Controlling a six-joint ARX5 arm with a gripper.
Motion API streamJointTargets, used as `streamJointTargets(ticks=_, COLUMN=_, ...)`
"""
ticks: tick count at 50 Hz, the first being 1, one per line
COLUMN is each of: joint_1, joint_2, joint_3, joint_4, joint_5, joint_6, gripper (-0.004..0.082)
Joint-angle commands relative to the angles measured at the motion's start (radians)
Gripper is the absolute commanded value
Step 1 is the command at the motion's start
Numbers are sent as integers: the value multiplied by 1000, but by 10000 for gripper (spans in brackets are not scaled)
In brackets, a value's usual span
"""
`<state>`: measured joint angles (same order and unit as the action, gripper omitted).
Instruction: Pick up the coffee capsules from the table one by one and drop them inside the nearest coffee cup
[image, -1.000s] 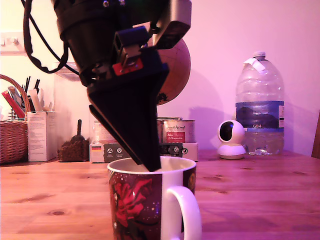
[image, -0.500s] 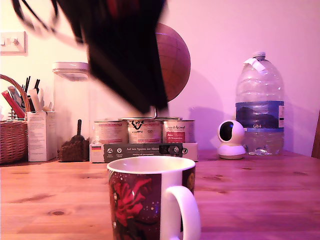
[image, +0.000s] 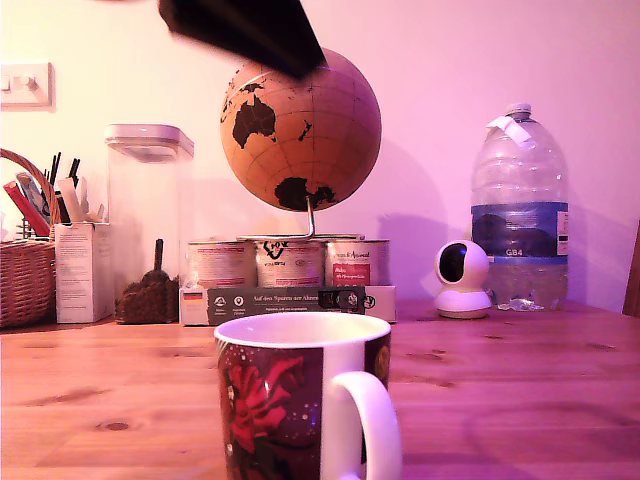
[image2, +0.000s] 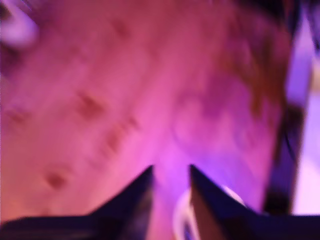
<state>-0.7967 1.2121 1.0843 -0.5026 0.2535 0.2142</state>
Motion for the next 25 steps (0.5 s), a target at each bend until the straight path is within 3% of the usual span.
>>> streamJointTargets(ticks=1, joint_1=28, joint_2=-33, joint_3=-44, joint_4=45, joint_5=18, joint_6=-5, gripper=-16)
streamJointTargets(ticks=7, joint_1=96, joint_2=-88, joint_3=-131, joint_4=150, joint_5=28, joint_6=-13, gripper=-16)
streamJointTargets(ticks=18, joint_1=234, joint_2=-190, joint_3=-299, joint_4=357, joint_5=23, joint_6=-100, gripper=-16)
streamJointTargets(ticks=25, joint_1=304, joint_2=-262, joint_3=-404, joint_4=436, joint_5=-4, joint_6=-147, gripper=-16)
